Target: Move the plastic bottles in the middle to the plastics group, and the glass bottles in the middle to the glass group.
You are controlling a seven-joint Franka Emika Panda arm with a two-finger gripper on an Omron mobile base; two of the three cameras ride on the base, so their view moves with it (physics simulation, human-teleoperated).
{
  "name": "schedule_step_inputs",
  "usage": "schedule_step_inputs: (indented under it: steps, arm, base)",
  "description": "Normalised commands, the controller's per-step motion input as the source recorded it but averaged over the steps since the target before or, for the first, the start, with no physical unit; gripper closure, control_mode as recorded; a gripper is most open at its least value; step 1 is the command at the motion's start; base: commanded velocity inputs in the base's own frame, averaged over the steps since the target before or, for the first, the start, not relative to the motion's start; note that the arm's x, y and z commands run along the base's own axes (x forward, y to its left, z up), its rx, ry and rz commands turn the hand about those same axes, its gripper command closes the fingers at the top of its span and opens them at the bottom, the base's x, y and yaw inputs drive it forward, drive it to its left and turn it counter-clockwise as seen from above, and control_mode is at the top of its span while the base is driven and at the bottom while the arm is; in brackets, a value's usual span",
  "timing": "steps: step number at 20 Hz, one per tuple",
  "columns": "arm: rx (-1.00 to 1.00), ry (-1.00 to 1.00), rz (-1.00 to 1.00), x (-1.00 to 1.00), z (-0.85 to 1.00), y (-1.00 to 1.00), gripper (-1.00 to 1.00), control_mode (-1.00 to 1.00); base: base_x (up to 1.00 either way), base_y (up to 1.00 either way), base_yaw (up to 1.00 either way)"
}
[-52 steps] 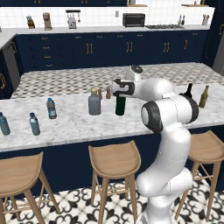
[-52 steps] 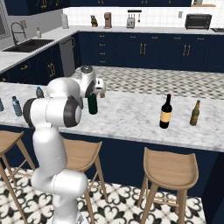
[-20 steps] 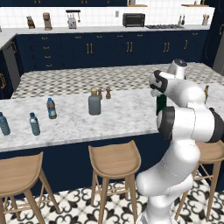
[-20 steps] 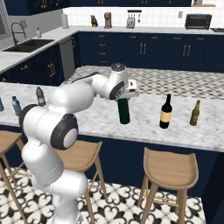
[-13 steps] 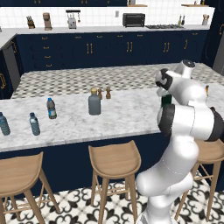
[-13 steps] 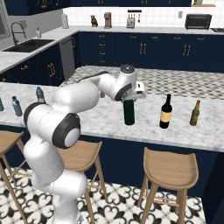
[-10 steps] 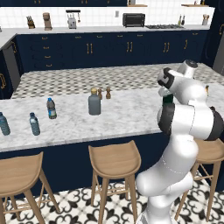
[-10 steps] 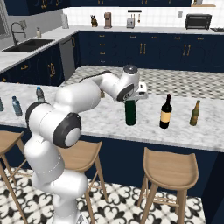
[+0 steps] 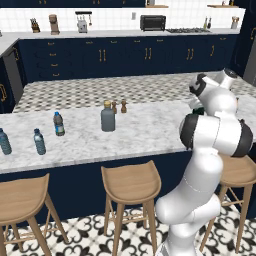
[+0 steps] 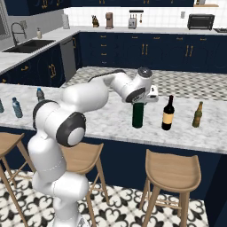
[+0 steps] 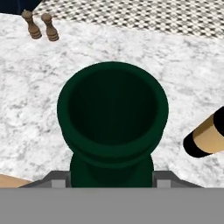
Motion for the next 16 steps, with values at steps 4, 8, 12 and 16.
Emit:
schedule_step_inputs:
  steps: [4,8,12,16]
  arm:
    - [0.04,0.00,0.00,-0.10,0.24,-0.08,1.00,-1.00]
    - [0.01,-0.01,0.00,-0.12,0.21,0.00,1.00,-1.00]
    - [0.00,-0.04,0.00,-0.33,0.00,0.00,1.00,-1.00]
    - [0.00,-0.14,0.00,-0.23,-0.01,0.00,1.00,-1.00]
  base:
    - [0.00,0.00,0.00]
    - [0.00,0.00,0.00]
    - [0.00,0.00,0.00]
    - [0.00,0.00,0.00]
